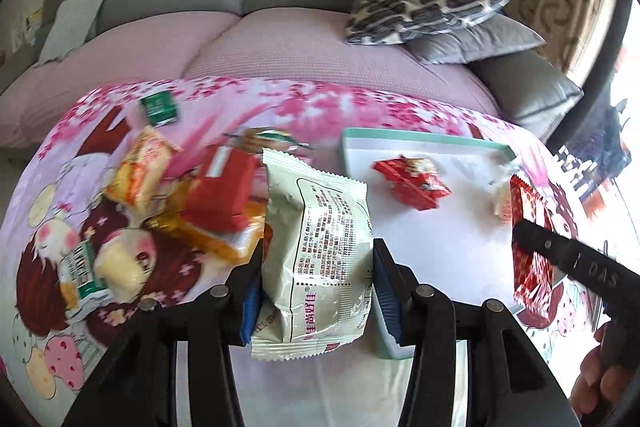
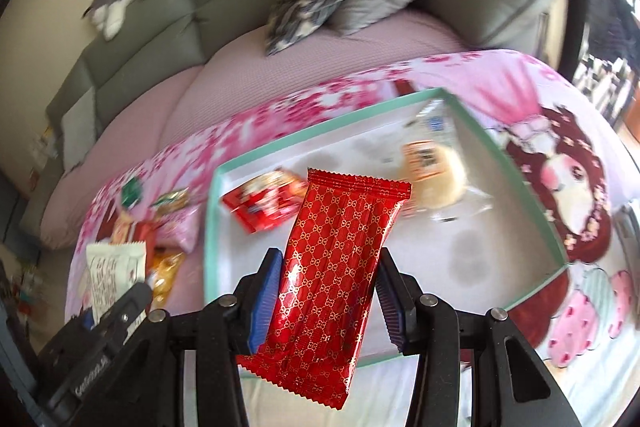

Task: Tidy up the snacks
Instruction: 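Lift the cream packet with the left tool while the right tool carries the red packet to the tray, then open the left tool over the tray while the right tool releases the red packet beside the bun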

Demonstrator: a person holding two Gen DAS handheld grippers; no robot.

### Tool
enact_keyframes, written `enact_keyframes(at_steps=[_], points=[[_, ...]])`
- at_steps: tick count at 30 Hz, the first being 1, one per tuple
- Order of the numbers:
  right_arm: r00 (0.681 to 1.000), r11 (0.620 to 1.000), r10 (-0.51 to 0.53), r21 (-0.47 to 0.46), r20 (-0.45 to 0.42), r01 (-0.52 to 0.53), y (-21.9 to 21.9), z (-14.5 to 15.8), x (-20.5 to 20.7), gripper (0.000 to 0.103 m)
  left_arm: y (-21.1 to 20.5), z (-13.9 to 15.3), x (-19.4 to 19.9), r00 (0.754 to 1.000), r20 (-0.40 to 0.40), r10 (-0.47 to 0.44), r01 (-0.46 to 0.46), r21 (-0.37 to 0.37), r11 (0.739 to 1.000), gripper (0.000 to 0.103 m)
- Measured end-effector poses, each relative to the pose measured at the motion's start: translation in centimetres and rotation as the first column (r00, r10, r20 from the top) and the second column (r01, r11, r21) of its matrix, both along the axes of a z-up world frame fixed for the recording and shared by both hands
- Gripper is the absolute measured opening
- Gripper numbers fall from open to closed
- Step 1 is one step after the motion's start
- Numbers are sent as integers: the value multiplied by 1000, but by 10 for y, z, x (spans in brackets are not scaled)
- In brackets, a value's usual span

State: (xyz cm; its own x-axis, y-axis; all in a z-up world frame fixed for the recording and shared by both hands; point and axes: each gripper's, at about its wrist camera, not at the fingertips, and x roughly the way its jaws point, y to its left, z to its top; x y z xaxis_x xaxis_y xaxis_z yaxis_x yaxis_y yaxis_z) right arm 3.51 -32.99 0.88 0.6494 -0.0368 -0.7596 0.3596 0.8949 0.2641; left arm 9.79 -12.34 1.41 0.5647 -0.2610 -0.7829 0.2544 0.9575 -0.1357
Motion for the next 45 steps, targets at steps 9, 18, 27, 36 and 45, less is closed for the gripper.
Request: enact_keyframes(at_steps=[9, 18, 27, 36, 45], points=[[985, 984, -174, 33, 8, 173, -59, -2, -15, 49, -55, -10, 2, 993, -22, -112, 112, 19, 993, 50], [980, 980, -185, 65, -78, 190, -72, -28, -7, 49, -81, -34, 14, 988, -84, -132, 135, 32, 990, 50], [979, 983, -162, 64, -125, 171, -68, -39, 3, 49, -86, -56, 17, 977, -153, -145, 153, 39, 987, 50], [975, 986, -153, 48, -161, 163, -66, -48, 12, 49, -92, -61, 16, 976, -153, -156, 167, 60, 984, 50], [973, 986, -156, 36, -171, 164, -67, -46, 14, 66, -97, -60, 14, 971, -159, -181, 192, 57, 980, 69]])
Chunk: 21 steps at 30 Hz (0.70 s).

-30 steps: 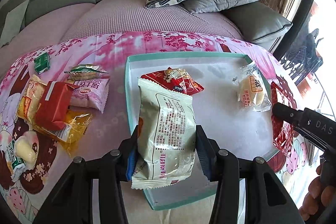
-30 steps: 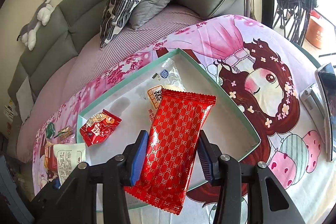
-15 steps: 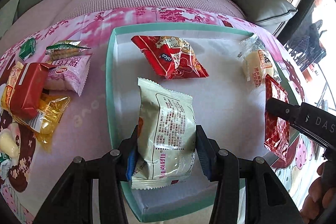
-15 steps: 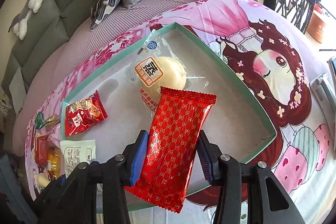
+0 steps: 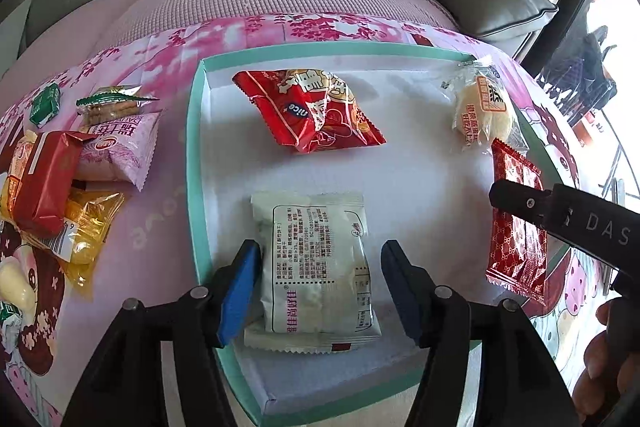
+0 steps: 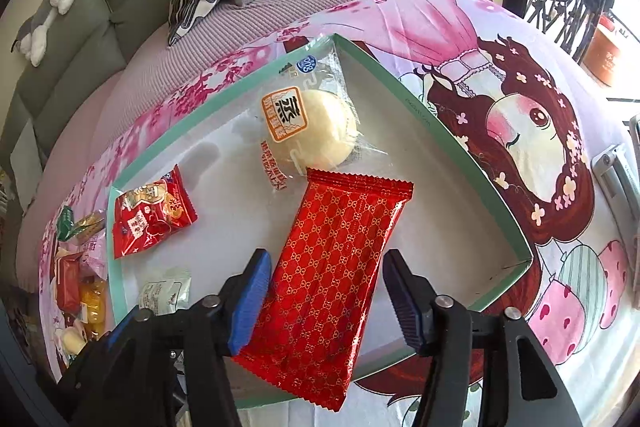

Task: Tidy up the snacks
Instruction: 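Open the left tool over the tray while the right tool releases the red packet beside the bun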

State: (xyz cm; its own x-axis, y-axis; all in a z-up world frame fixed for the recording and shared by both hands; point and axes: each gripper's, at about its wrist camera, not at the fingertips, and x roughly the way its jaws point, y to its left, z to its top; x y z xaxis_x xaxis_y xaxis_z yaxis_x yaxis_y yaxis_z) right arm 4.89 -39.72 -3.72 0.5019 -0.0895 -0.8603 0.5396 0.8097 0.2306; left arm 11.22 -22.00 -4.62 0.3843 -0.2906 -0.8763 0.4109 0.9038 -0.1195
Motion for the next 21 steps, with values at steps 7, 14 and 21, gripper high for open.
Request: enact_keyframes(at_steps=[7, 14, 21], points=[[999, 1000, -10, -19, 42, 10, -2, 9, -5, 98, -4, 5, -3, 1000, 16, -15, 15, -3, 1000, 81], [997, 998, -33, -44, 73, 37, -7, 15, -11, 103, 5, 18, -3, 998, 59, 12, -10, -36, 999, 86], [997, 998, -42, -46, 67, 46, -10, 14, -13, 103, 48, 37, 11, 963, 142, 231, -225, -60, 973, 87]])
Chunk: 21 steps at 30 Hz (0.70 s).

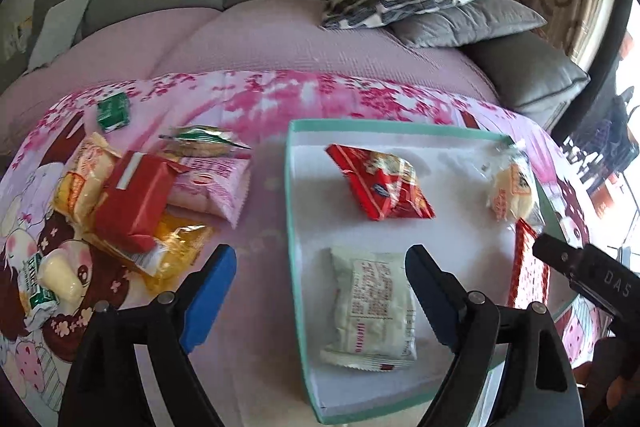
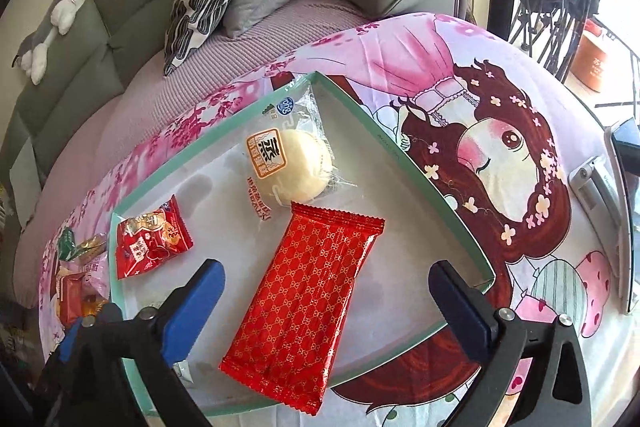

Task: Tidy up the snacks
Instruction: 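Open the left tool over the tray while the right tool releases the red packet beside the bun, then withdraw both open tools from the tray back toward the snack pile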

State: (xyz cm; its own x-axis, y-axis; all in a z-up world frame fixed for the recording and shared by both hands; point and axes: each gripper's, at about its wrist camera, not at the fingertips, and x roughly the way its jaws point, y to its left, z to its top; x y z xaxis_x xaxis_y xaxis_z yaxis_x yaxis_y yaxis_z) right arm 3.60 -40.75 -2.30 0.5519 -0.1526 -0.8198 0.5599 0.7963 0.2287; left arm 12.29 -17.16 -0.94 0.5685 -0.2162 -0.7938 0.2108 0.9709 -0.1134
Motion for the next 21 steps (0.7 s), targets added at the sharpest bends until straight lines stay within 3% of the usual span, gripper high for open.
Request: enact_keyframes(at_steps=[2, 5, 11, 21], points=[[1000, 1000, 16, -3, -2, -16, 4, 0, 2, 103, 14, 2, 4, 998, 8, 59, -59, -10, 998, 88], [999, 999, 42, -18, -4, -42, 12, 2, 5, 103, 30, 3, 8, 994, 16, 108, -107, -20, 994, 101], [991, 989, 132, -60, 8, -132, 39, 10, 14, 103, 42, 1, 9, 987, 18, 158, -158, -23, 987, 101], [982, 980, 186, -70, 1, -186, 60, 12, 20, 103, 48, 0, 6, 988, -10, 152, -152, -33, 988, 101]])
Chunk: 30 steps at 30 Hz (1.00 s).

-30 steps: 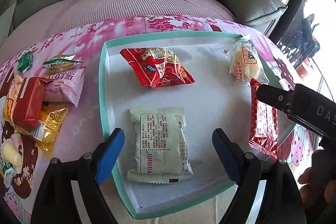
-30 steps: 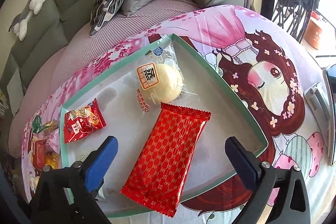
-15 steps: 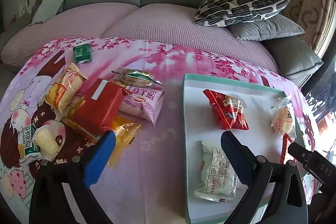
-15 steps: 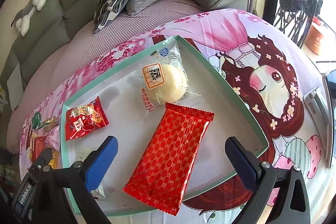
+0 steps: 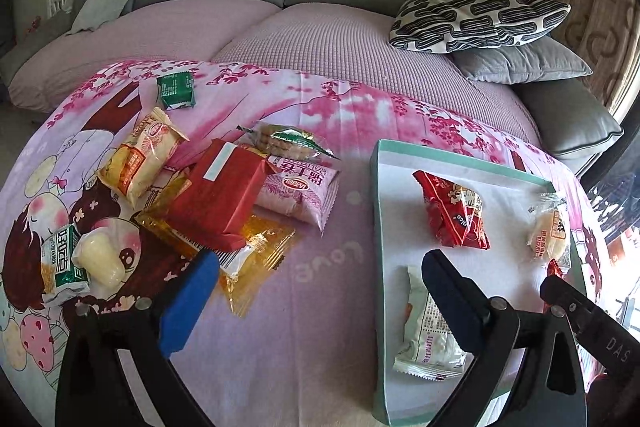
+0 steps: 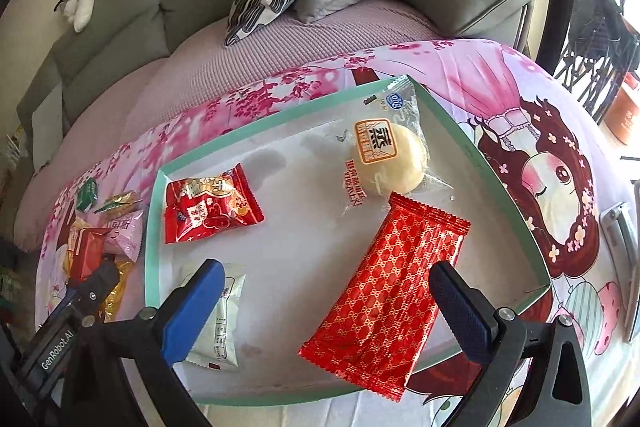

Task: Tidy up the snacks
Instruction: 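Withdraw both open tools from the tray back toward the snack pile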

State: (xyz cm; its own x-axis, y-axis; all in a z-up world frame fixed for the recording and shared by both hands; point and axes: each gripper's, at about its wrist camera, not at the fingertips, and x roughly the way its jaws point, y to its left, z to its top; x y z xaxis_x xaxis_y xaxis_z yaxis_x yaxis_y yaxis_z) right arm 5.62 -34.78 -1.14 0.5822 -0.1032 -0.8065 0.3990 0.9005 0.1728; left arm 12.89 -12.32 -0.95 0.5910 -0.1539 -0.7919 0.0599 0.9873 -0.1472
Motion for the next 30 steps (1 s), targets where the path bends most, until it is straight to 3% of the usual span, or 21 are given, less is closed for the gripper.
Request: enact_keyframes(at_steps=[8, 18, 30], points=[[992, 992, 126, -7, 19, -126, 45, 4, 12, 103, 50, 0, -2, 996, -23, 90, -90, -2, 996, 101], [965, 967, 254, -48, 64, -251, 98, 6, 20, 103, 113, 20, -12, 977, 66, 202, -203, 11, 979, 101], [917, 914, 398, -100, 21, -394, 152, -8, 26, 103, 174, 19, -17, 954, 53, 295, -297, 43, 954, 101]])
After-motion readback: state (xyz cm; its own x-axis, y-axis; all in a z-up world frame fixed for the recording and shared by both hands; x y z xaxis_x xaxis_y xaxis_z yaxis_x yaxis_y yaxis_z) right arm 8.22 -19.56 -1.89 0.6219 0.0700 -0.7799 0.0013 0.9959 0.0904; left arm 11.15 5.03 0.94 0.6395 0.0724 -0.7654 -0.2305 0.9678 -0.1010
